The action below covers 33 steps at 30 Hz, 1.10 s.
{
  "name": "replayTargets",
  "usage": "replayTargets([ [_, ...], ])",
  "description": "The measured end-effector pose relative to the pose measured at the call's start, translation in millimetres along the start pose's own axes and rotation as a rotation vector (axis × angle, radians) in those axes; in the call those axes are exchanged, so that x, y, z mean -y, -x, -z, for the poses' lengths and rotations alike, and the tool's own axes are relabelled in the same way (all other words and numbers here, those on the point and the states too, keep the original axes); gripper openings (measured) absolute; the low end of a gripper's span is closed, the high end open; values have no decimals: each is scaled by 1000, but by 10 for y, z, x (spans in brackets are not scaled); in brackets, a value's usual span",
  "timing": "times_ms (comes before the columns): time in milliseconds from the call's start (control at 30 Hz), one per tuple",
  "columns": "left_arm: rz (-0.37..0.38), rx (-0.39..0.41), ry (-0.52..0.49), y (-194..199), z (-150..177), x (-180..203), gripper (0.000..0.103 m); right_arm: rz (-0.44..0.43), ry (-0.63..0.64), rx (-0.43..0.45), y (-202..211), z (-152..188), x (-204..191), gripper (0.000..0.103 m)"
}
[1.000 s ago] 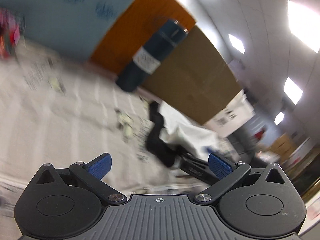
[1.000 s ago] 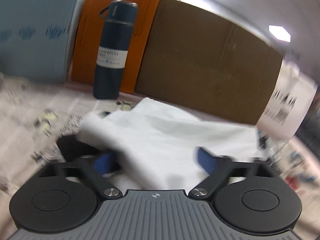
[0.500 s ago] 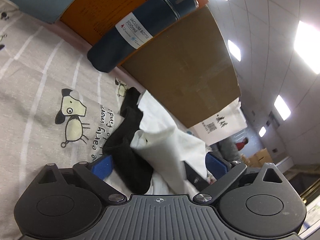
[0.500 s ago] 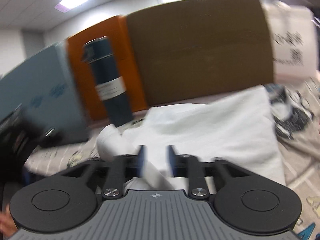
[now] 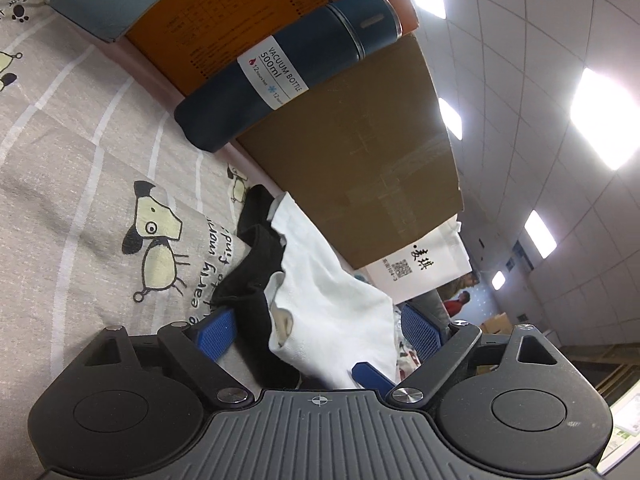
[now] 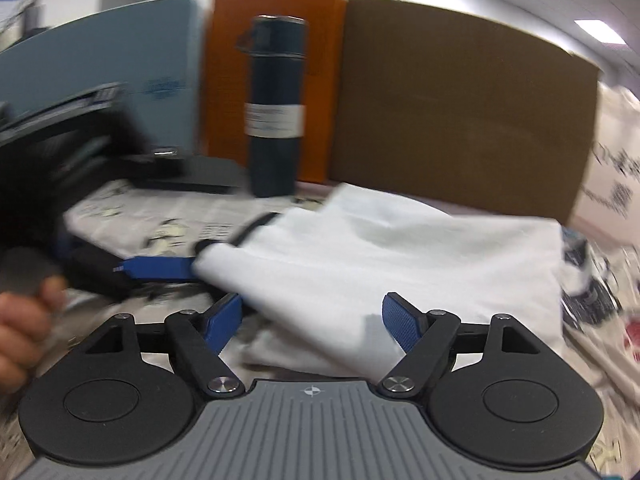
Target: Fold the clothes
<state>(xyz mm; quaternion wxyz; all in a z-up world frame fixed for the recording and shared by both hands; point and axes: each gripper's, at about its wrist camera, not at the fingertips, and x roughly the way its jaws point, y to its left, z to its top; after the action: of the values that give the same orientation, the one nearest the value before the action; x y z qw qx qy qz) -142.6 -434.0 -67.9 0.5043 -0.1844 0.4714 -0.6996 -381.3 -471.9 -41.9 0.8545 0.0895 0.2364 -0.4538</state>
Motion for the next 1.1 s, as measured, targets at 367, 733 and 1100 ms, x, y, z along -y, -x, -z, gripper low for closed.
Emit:
replayTargets([
  [367,1,-9,-40,-53,46,35,90,-18,-403,31,-226,-54,494,6],
  [733,-188,-7,-262,-235,243,225,4,-140,-687,259,129,106,945,5],
  [1100,66,212,-272,401,-71,456,0,-364,-840,474,540,-106,1140,5],
])
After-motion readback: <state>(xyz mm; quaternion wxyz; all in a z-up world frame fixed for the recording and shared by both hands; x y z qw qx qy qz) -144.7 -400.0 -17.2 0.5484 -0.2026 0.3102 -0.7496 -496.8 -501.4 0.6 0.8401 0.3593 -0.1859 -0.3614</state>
